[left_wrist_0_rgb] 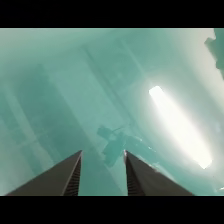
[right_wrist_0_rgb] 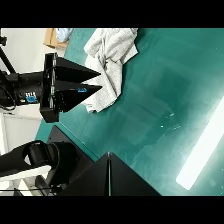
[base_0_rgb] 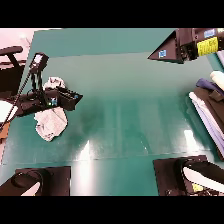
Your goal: Fold the shirts.
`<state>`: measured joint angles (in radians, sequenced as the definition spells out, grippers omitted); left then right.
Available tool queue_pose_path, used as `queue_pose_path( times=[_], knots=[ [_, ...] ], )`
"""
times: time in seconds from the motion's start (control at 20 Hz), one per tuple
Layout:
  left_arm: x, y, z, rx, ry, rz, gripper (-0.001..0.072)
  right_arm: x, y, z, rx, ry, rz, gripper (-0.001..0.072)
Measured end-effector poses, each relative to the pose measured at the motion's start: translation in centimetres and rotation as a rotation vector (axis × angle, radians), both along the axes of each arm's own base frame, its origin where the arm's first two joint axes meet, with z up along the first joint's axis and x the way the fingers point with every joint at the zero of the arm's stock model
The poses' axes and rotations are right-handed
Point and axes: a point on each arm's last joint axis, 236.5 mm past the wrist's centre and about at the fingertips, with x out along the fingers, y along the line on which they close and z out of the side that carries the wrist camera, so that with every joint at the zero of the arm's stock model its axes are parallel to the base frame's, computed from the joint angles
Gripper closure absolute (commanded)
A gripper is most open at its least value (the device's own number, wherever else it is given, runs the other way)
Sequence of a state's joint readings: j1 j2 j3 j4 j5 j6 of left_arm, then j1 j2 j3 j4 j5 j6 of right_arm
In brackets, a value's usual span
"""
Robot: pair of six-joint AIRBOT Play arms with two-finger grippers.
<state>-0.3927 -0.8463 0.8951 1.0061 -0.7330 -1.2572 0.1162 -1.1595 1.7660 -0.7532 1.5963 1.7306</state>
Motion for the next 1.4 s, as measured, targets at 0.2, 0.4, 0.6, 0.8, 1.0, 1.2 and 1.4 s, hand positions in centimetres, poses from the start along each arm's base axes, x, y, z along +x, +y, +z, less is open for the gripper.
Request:
queue_pose_path(
  times=[0.2, 0.4, 0.6, 0.8, 1.0, 1.2, 1.4],
  knots=[
    [0.0, 0.0, 0.0, 0.000, 0.001, 0.000, 0.0378, 0.0, 0.0, -0.1, -0.003, 0.005, 0.002, 0.0696],
    [0.0, 0.0, 0.0, 0.001, 0.000, 0.000, 0.0378, -0.3, 0.0, -0.3, -0.007, 0.015, 0.007, 0.0696],
    [0.0, 0.0, 0.0, 0.000, 0.001, 0.000, 0.0378, -0.4, 0.0, -0.3, -0.003, 0.034, -0.001, 0.0696],
    [0.0, -0.1, 0.0, -0.004, 0.003, 0.000, 0.0378, -0.3, -0.4, 0.5, 0.014, 0.014, -0.032, 0.0696],
    [0.2, -0.9, 1.4, -0.096, 0.005, 0.018, 0.0377, -0.5, -2.9, 2.4, 0.023, -0.047, -0.117, 0.0696],
    [0.3, -1.4, 2.2, -0.158, 0.014, 0.029, 0.0380, -0.6, -6.7, 3.6, 0.010, -0.088, -0.238, 0.0696],
    [0.4, -1.4, 2.4, -0.178, 0.026, 0.045, 0.0685, -0.6, -9.3, 3.5, -0.015, -0.084, -0.309, 0.0696]
  ],
)
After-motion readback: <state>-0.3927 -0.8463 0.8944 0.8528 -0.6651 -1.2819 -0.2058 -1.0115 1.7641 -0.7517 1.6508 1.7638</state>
